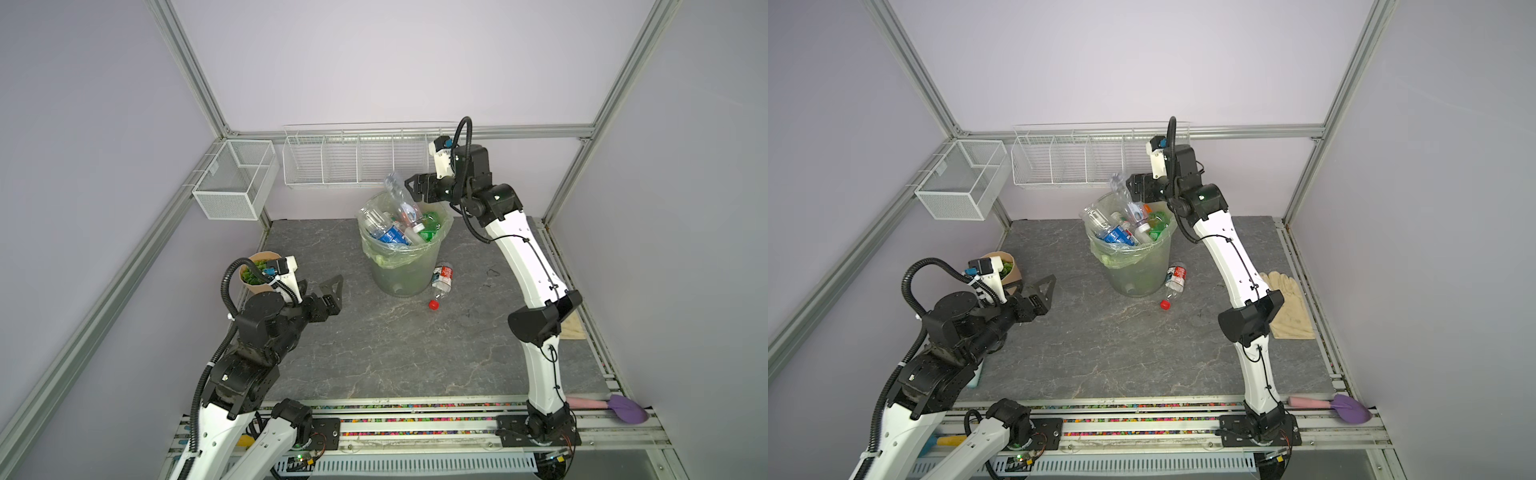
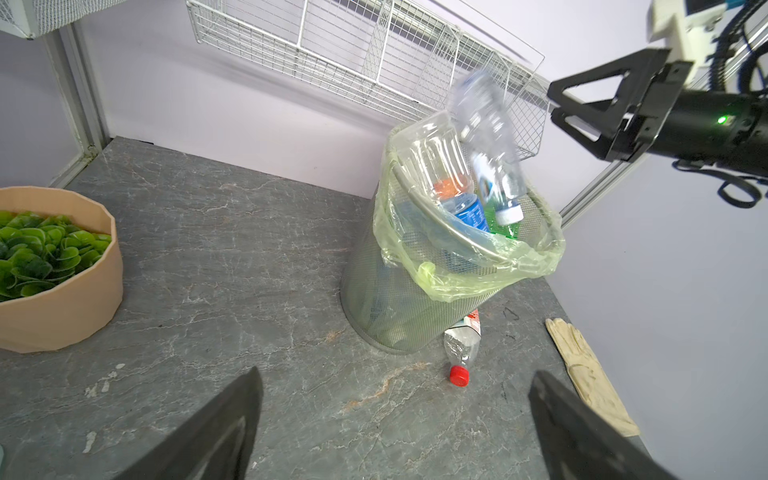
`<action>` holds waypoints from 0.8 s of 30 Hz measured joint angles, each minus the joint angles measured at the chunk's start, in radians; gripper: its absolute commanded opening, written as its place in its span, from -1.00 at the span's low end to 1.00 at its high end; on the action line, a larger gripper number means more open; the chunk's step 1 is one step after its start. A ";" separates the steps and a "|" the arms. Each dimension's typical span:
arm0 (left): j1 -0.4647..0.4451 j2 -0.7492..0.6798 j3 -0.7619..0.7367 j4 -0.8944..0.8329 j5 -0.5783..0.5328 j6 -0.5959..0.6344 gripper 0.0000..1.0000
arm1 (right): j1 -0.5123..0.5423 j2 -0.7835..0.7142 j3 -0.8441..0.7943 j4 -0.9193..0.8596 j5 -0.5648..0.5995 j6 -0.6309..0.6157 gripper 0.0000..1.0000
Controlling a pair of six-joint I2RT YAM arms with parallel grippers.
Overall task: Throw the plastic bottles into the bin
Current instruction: 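Open the right gripper to drop the clear bottle into the bin, then lower the right gripper toward the red-labelled red-capped bottle beside the bin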
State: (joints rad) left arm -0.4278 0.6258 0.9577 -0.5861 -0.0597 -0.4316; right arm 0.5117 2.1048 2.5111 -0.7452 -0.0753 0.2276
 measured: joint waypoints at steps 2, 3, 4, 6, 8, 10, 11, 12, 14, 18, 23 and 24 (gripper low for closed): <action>0.000 -0.004 0.000 -0.004 -0.002 0.002 0.99 | 0.001 -0.091 -0.167 0.018 0.027 -0.005 0.76; 0.000 -0.005 0.000 -0.005 -0.004 0.003 0.99 | 0.001 -0.141 -0.235 0.024 0.041 -0.008 0.76; 0.000 -0.004 0.000 -0.006 -0.004 0.003 0.99 | 0.001 -0.176 -0.271 0.027 0.055 -0.011 0.76; 0.000 -0.003 0.000 -0.008 -0.004 0.003 0.99 | 0.001 -0.246 -0.304 0.041 0.080 -0.019 0.76; 0.000 -0.003 0.000 -0.008 -0.003 0.003 0.99 | 0.001 -0.301 -0.312 0.069 0.095 -0.024 0.76; 0.000 -0.003 0.000 -0.008 -0.004 0.002 0.99 | 0.001 -0.358 -0.330 0.102 0.110 -0.029 0.76; 0.000 -0.003 0.000 -0.008 -0.003 0.002 0.99 | 0.001 -0.386 -0.347 0.118 0.117 -0.031 0.76; 0.000 -0.004 0.000 -0.009 -0.004 0.002 0.99 | 0.001 -0.409 -0.363 0.130 0.124 -0.033 0.76; 0.000 -0.005 0.000 -0.011 -0.004 0.002 0.99 | 0.000 -0.443 -0.401 0.147 0.137 -0.034 0.76; 0.000 -0.006 0.000 -0.011 -0.004 0.002 0.99 | -0.006 -0.465 -0.471 0.144 0.162 -0.028 0.76; 0.000 -0.006 0.000 -0.011 -0.003 0.002 0.99 | -0.051 -0.465 -0.537 0.097 0.190 0.003 0.76; 0.000 -0.006 0.000 -0.011 -0.003 0.002 0.99 | -0.061 -0.467 -0.557 0.093 0.200 0.009 0.76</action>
State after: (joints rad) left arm -0.4278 0.6201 0.9577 -0.5972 -0.0631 -0.4294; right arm 0.4503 1.6382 1.9537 -0.6521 0.1246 0.2363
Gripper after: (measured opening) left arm 0.993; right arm 0.882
